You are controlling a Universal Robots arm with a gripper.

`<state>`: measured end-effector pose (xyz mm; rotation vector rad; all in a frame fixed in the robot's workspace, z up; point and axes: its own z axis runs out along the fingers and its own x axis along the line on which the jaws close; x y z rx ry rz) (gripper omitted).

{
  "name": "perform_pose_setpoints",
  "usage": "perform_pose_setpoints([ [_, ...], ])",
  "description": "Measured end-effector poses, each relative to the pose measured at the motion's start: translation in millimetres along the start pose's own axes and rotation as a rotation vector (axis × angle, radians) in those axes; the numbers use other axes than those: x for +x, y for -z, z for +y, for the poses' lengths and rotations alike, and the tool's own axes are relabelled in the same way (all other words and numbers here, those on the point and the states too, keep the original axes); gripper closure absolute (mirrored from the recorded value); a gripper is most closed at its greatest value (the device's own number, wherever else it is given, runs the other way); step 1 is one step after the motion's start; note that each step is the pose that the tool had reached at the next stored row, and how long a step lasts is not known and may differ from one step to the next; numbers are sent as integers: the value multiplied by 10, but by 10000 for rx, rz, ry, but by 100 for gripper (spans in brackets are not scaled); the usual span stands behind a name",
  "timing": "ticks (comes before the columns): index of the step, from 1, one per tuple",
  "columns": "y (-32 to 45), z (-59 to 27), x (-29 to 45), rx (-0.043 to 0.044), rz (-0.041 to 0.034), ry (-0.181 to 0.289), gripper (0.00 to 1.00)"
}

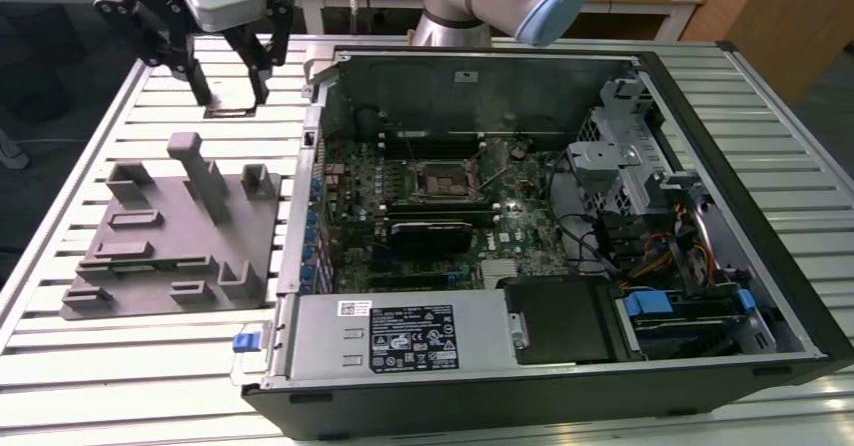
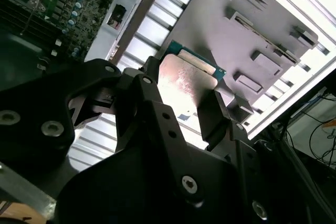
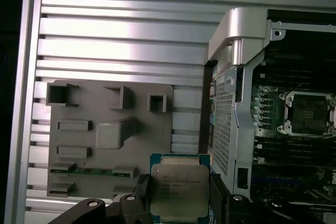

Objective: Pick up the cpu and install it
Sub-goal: 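Pick up the cpu and move it towards the insertion slot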

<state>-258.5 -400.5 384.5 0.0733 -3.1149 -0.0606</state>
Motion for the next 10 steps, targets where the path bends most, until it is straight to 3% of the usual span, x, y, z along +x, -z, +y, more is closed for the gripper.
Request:
perform_pose_setpoints([
  [10,-13,93,-276,0,0,0,46],
])
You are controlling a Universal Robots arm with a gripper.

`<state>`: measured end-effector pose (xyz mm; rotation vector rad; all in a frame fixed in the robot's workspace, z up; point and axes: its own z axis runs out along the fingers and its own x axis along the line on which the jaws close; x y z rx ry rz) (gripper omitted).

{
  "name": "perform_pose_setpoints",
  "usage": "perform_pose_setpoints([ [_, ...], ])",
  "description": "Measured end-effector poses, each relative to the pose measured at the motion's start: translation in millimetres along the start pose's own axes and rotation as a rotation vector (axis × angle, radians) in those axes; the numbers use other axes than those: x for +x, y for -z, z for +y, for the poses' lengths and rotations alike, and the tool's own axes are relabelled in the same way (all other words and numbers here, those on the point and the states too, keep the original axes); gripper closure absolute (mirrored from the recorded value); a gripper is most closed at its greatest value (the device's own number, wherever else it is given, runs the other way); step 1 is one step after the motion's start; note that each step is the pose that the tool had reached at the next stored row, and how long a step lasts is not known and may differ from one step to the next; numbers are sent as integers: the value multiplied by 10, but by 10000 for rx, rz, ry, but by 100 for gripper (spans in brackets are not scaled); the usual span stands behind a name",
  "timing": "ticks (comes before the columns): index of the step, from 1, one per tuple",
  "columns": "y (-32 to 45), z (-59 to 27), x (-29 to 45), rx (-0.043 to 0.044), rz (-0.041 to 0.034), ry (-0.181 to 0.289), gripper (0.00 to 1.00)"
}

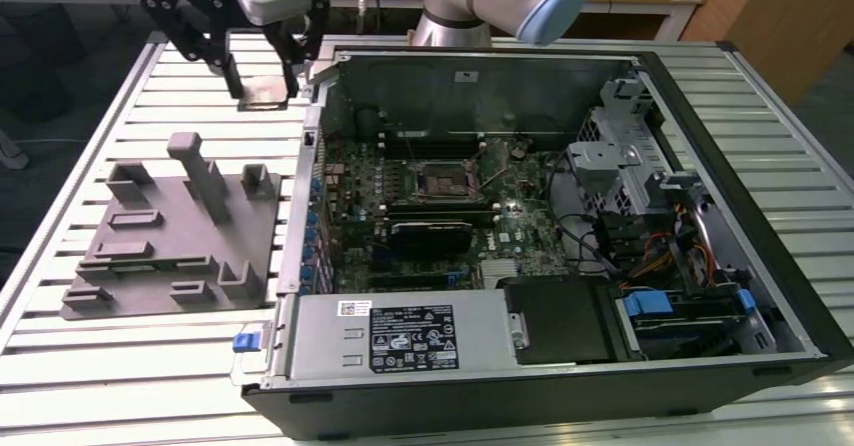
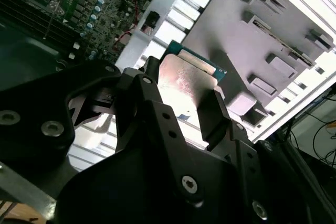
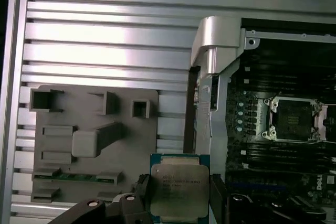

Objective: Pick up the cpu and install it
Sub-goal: 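Pick up the cpu and move it towards the insertion slot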

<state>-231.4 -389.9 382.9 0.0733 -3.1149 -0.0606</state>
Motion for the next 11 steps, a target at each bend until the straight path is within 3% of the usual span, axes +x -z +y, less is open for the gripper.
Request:
perform_pose_setpoints([
  [11,-1,38,-447,0,0,0,46],
])
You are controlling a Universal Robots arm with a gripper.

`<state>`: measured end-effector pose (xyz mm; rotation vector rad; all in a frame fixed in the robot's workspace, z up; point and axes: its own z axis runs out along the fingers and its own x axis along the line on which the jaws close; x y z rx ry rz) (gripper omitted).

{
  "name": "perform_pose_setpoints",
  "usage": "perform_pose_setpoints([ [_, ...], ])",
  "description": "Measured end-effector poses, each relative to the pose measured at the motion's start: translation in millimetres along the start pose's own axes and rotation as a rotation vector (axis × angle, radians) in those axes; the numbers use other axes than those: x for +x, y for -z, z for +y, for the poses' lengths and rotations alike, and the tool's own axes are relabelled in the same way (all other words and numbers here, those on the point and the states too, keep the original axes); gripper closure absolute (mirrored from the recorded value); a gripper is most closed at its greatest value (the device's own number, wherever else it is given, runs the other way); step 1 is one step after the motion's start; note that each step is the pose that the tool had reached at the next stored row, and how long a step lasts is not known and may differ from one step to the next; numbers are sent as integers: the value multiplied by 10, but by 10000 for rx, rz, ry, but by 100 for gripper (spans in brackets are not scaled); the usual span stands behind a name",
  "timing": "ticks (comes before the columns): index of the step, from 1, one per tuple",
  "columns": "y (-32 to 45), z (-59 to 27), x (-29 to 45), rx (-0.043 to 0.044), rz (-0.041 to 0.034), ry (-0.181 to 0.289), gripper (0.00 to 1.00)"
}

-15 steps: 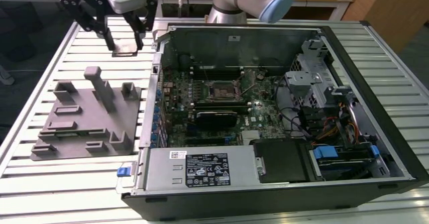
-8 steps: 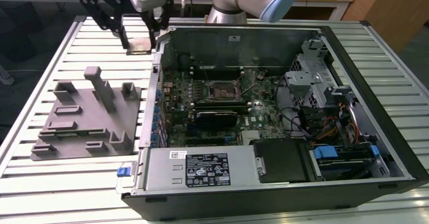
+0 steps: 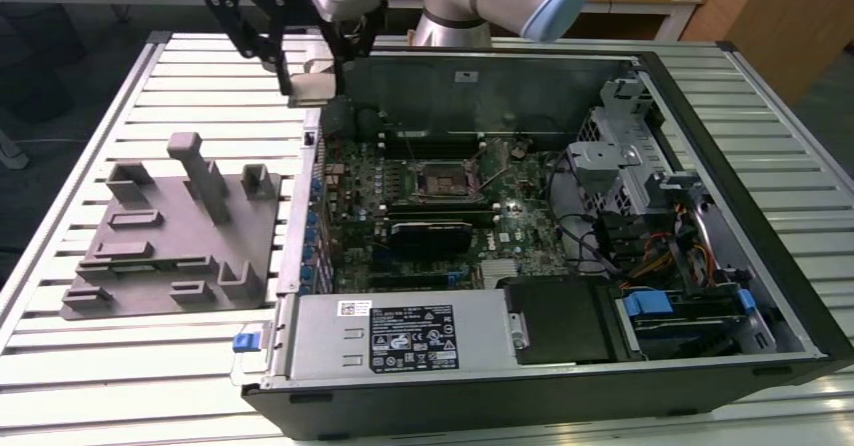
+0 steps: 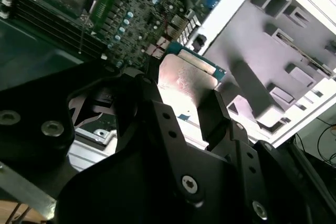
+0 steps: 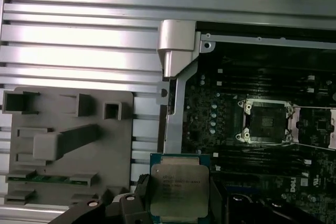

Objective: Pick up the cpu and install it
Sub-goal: 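Pick up the cpu and move it towards the insertion slot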

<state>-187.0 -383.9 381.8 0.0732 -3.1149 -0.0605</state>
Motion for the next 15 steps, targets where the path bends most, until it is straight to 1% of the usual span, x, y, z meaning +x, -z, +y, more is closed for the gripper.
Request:
perform_pose_setpoints([
  [5,2,5,-205,0,-1,0,46],
  [8,3,15,-315,0,0,2,46],
  [10,2,39,-363,0,0,2,46],
  [13,0,84,-408,0,0,2,46],
  [15,-2,101,-456,0,0,1,46],
])
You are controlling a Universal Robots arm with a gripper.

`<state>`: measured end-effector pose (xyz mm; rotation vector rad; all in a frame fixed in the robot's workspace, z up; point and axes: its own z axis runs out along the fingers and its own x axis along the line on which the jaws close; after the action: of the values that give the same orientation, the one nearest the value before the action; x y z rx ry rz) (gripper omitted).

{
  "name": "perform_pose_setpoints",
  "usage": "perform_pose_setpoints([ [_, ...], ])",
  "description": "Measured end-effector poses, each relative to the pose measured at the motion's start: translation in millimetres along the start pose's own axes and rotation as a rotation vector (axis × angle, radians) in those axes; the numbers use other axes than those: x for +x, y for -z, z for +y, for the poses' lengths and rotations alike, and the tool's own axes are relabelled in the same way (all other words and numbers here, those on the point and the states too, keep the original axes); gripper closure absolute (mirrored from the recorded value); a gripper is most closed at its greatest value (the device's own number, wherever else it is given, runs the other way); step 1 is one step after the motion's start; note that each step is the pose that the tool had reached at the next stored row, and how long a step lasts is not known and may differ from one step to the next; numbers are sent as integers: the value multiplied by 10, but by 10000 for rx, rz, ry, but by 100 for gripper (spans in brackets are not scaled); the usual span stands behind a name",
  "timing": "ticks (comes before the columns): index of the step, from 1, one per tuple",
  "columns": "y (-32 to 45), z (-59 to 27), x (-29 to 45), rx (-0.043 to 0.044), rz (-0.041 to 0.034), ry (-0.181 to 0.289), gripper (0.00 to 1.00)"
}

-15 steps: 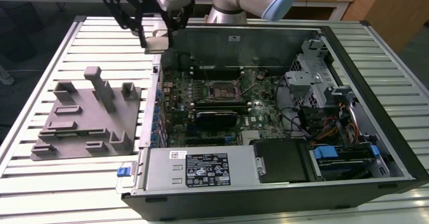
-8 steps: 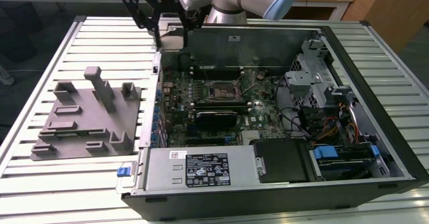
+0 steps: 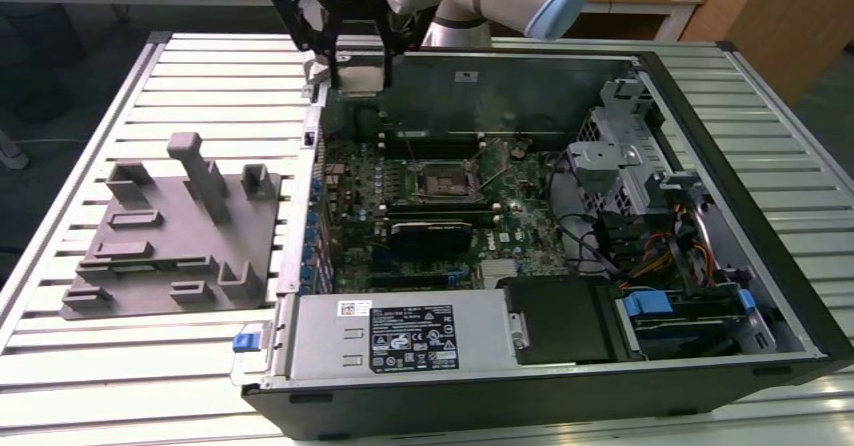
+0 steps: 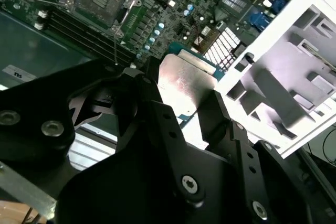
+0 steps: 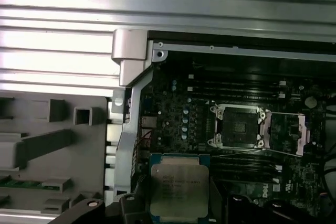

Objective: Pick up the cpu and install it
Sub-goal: 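Pick up the cpu and move it towards the insertion slot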

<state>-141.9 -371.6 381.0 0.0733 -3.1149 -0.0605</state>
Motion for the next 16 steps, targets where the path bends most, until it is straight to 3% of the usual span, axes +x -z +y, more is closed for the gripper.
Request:
perform_pose_setpoints([
  [16,3,9,-449,-1,-1,0,46],
])
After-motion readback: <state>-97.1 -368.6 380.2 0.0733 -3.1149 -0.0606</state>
